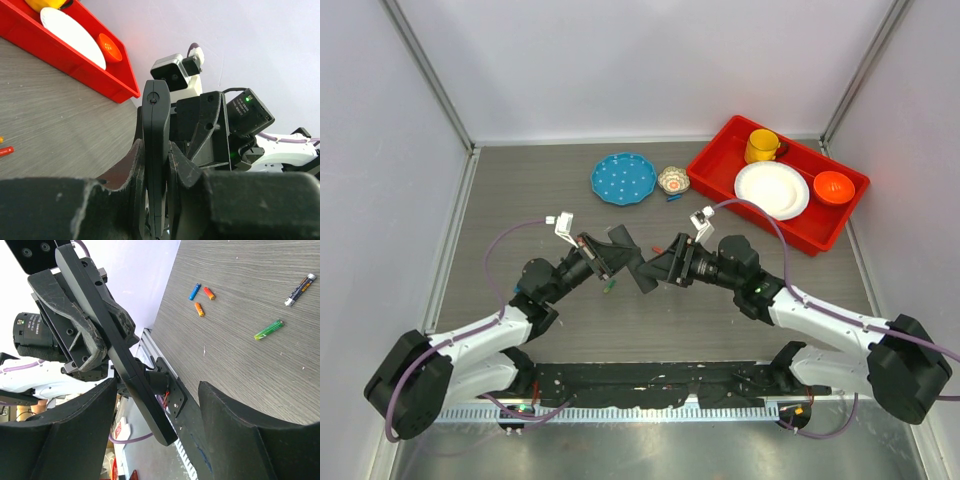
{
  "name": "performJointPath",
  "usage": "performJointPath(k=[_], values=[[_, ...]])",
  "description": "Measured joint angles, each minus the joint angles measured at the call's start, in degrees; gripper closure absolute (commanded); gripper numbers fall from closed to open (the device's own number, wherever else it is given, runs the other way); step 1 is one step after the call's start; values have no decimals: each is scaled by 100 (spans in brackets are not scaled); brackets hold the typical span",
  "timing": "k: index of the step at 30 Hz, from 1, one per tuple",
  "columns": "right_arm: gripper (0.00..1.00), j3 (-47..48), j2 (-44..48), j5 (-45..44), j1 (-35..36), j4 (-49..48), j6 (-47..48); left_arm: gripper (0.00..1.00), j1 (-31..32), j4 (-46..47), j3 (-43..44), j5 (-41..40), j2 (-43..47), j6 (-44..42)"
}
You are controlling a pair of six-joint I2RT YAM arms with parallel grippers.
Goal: Load the batteries into the remote control
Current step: Remove the battery cover from the remote control.
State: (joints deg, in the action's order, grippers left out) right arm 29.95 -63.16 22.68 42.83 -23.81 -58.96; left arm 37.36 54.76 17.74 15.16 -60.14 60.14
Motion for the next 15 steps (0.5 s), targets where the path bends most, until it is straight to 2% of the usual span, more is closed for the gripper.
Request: performJointPath(k=[15], values=[[34, 0, -125, 59, 2, -175, -146, 100, 0, 28, -37, -190, -7, 81]])
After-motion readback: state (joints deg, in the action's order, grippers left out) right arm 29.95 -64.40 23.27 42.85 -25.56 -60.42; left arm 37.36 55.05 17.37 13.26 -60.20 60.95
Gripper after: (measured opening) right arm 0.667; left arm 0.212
